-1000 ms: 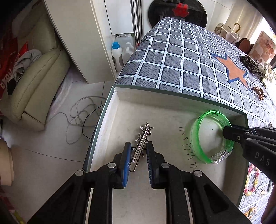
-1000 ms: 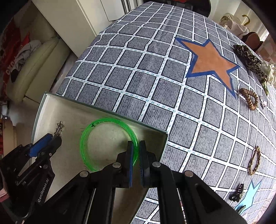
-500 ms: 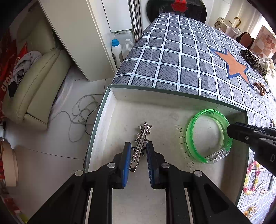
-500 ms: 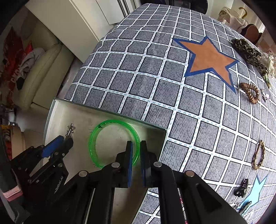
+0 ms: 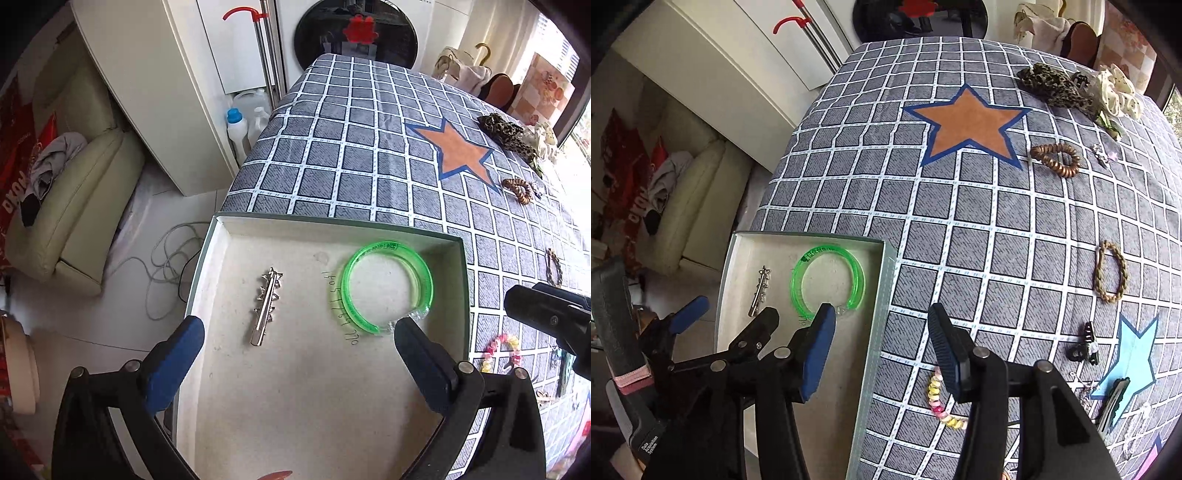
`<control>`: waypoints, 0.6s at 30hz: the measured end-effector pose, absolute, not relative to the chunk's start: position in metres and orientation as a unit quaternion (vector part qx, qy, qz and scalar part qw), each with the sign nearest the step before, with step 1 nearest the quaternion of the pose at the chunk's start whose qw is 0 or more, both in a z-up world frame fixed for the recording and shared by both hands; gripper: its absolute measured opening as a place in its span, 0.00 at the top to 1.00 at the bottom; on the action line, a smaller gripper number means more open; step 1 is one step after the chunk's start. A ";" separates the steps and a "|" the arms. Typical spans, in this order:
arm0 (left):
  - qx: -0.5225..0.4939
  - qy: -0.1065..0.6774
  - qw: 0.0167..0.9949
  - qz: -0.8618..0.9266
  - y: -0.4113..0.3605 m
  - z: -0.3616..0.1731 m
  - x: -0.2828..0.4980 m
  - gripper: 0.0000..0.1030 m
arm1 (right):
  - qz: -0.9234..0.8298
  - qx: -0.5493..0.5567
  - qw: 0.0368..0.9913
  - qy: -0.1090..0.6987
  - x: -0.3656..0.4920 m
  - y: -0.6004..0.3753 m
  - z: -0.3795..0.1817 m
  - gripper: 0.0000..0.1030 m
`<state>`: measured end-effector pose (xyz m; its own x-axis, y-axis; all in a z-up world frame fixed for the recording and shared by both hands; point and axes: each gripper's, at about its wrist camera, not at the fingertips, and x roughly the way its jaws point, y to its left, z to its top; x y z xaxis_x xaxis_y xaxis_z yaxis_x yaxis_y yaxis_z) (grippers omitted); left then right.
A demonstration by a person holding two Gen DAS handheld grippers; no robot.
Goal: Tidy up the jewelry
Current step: 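Grasp the clear crystal bead chain with the right tool while the left tool grasps the black claw clip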
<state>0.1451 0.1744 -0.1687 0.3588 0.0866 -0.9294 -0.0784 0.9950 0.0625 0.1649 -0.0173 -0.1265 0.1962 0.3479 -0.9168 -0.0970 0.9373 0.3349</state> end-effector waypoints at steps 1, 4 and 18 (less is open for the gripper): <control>0.006 0.566 0.823 0.044 0.169 -0.167 0.143 0.00 | 0.140 0.107 0.766 0.618 0.162 -0.024 -0.127 0.39; 0.017 0.567 0.823 0.022 0.149 -0.158 0.133 0.00 | 0.124 0.120 0.767 0.618 0.150 -0.035 -0.130 0.39; 0.055 0.579 0.809 -0.080 0.026 -0.144 0.118 0.00 | 0.000 0.163 0.763 0.625 0.090 -0.164 -0.134 0.16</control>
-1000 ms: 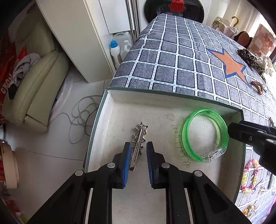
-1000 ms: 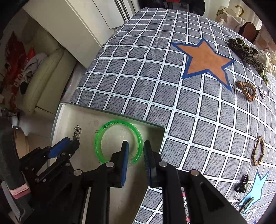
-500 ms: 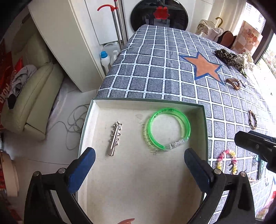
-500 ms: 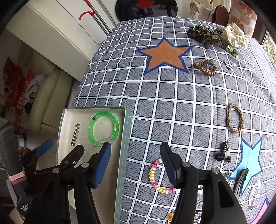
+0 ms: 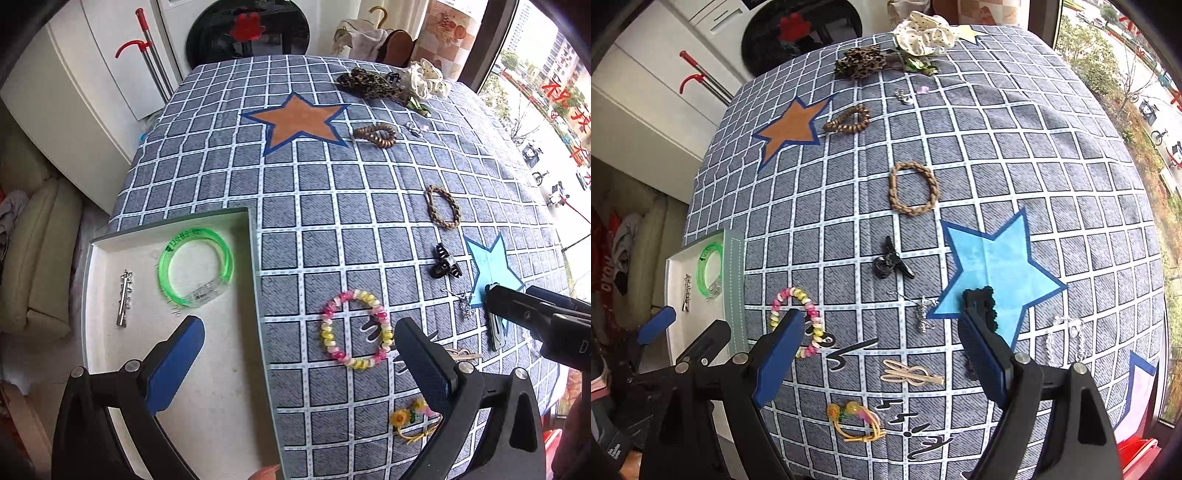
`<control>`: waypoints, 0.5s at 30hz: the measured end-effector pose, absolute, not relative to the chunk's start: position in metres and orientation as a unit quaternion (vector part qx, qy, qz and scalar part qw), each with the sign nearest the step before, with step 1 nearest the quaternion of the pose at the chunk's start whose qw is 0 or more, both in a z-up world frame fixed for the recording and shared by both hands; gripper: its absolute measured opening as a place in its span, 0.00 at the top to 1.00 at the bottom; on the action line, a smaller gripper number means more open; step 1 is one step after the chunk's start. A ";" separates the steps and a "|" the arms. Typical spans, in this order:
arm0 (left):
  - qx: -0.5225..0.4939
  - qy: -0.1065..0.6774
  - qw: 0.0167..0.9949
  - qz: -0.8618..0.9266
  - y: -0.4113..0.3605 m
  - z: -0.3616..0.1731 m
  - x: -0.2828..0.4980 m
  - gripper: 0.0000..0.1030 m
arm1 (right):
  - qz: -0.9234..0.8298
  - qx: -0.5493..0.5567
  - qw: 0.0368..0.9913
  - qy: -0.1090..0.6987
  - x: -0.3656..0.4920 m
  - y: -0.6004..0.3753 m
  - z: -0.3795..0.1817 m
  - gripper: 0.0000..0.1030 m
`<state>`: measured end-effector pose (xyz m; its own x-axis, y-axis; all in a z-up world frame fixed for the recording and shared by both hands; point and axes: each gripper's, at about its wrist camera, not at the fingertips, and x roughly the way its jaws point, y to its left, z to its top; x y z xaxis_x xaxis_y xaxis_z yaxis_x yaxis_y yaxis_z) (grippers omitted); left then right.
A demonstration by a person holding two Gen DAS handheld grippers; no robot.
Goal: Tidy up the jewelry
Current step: 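Grasp the clear crystal bead chain with the right tool while the left tool grasps the black claw clip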
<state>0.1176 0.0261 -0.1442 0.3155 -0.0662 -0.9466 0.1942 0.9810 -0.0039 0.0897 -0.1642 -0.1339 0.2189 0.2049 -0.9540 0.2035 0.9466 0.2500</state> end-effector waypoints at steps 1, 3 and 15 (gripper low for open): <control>0.058 0.583 0.805 -0.088 0.017 -0.146 0.118 0.00 | -0.007 0.167 0.759 0.629 0.086 -0.172 -0.136 0.16; 0.060 0.588 0.801 -0.099 0.003 -0.149 0.119 0.00 | -0.023 0.170 0.753 0.635 0.077 -0.190 -0.142 0.16; 0.038 0.635 0.761 -0.124 -0.053 -0.177 0.140 0.00 | -0.097 0.142 0.730 0.662 0.025 -0.267 -0.168 0.16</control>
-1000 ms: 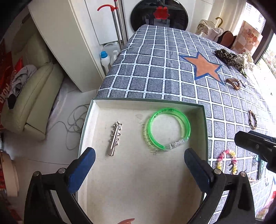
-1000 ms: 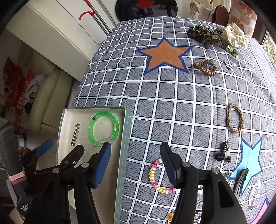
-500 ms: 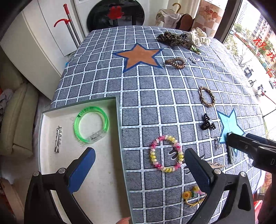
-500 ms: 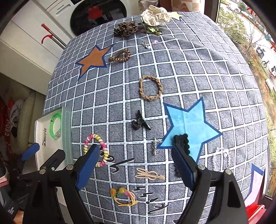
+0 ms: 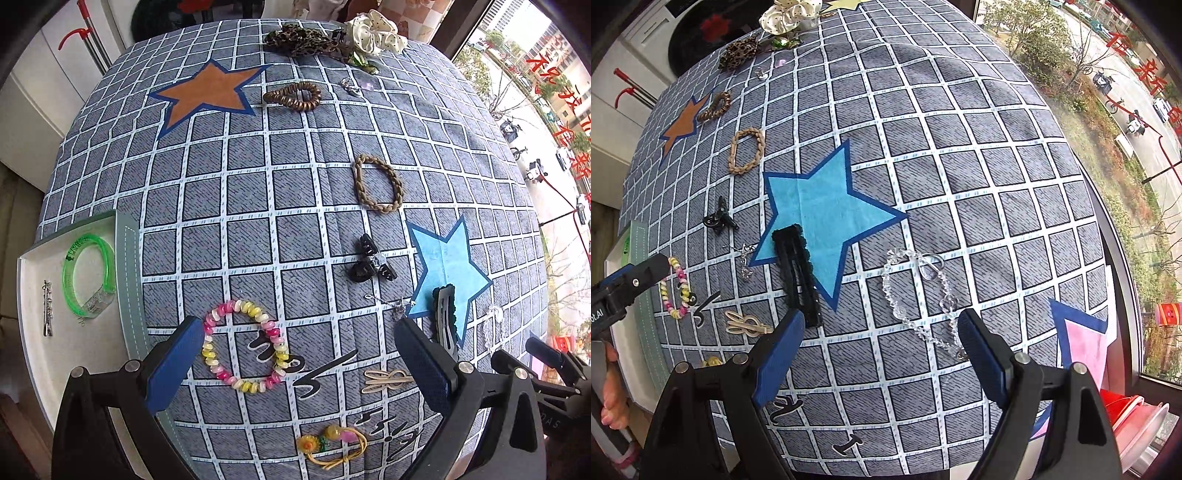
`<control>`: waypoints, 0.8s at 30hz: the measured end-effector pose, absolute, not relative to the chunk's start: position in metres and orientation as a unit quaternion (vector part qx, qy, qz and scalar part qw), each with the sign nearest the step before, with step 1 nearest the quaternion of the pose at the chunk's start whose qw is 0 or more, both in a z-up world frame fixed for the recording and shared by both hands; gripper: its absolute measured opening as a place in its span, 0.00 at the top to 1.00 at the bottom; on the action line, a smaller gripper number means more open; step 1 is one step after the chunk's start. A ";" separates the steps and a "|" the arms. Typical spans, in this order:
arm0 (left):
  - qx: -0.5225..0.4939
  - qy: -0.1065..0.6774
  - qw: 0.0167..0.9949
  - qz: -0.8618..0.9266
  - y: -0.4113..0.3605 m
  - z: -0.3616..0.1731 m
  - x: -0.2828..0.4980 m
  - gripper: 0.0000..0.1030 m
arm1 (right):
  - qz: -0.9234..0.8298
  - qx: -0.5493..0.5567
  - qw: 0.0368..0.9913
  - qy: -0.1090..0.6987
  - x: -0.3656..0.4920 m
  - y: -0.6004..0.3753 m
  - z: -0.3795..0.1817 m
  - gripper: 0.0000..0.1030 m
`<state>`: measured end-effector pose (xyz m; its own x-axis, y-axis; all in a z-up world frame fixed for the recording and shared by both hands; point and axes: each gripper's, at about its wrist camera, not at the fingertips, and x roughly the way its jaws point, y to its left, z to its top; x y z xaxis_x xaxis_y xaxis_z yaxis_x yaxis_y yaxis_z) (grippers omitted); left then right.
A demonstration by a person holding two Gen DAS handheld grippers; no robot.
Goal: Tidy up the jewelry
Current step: 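Grasp the clear crystal bead chain with the right tool while the left tool grasps the black claw clip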
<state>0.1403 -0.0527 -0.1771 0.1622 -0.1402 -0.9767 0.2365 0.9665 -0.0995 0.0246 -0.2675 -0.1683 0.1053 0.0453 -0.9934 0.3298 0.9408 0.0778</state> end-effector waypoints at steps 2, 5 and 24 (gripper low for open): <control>0.037 0.639 0.760 -0.117 -0.059 -0.182 0.143 0.00 | -0.104 0.134 0.728 0.664 0.017 -0.276 -0.173 0.16; 0.034 0.647 0.753 -0.113 -0.067 -0.191 0.146 0.00 | -0.107 0.130 0.723 0.670 0.005 -0.288 -0.180 0.15; 0.043 0.653 0.749 -0.100 -0.098 -0.227 0.172 0.01 | -0.074 0.075 0.728 0.678 -0.022 -0.305 -0.214 0.15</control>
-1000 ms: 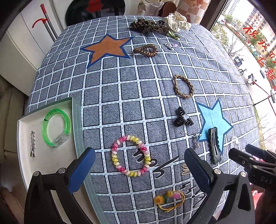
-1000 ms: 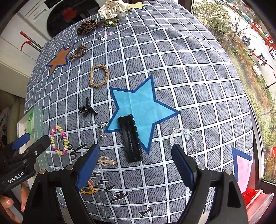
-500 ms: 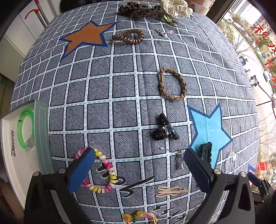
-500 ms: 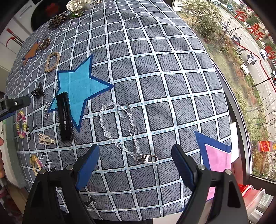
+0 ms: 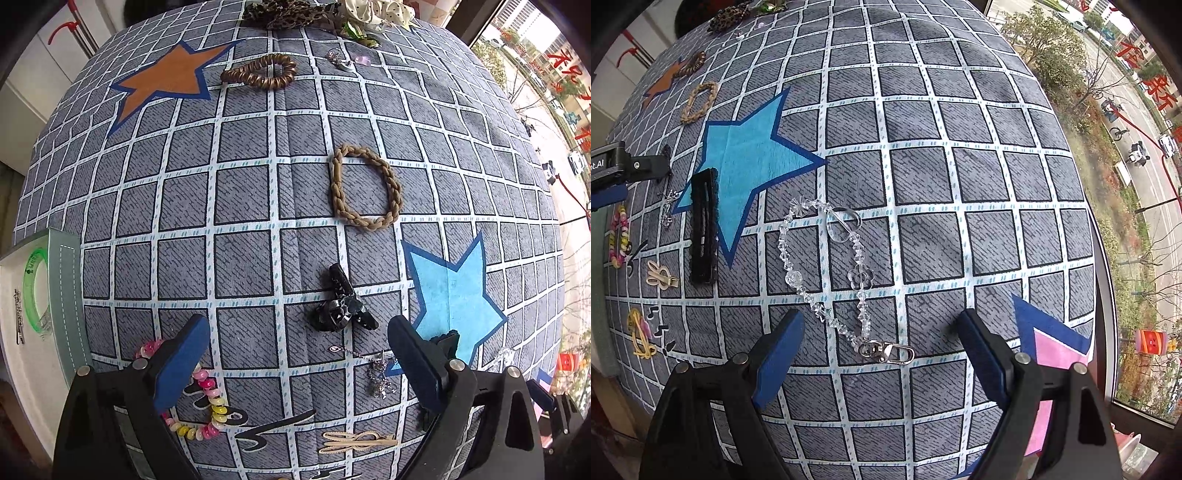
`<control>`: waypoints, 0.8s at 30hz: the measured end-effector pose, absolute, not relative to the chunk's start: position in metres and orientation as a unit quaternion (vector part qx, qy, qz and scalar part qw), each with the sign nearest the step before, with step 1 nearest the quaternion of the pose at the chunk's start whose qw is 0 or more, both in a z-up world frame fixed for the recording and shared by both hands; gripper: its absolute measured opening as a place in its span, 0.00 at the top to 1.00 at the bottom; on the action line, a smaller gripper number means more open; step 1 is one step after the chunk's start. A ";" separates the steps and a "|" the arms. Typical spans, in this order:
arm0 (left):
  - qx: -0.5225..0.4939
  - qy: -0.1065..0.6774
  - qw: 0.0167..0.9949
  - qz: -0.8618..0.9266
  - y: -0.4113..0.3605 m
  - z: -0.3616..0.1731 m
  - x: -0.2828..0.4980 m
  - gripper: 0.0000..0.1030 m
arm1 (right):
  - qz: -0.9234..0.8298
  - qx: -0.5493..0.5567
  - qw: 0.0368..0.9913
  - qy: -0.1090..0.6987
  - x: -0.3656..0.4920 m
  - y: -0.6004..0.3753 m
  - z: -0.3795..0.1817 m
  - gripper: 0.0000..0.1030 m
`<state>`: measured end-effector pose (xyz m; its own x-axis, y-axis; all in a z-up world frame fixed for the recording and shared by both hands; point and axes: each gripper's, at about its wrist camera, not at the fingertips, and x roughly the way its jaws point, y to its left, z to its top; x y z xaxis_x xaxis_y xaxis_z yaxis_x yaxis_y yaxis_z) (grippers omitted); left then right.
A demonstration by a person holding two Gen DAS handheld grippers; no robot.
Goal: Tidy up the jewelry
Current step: 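Grasp the clear crystal bead chain with the right tool while the left tool grasps the black claw clip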
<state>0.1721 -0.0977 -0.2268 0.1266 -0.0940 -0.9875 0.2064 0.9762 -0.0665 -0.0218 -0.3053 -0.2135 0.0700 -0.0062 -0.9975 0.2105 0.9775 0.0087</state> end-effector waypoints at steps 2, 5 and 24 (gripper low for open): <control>0.049 0.653 0.749 -0.102 -0.106 -0.231 0.175 0.01 | -0.072 0.073 0.730 0.675 -0.020 -0.306 -0.214 0.15; 0.059 0.657 0.744 -0.106 -0.122 -0.236 0.176 0.14 | -0.065 0.068 0.733 0.673 -0.012 -0.306 -0.213 0.15; 0.050 0.636 0.753 -0.161 -0.148 -0.212 0.162 0.62 | -0.042 0.048 0.739 0.670 -0.010 -0.287 -0.208 0.67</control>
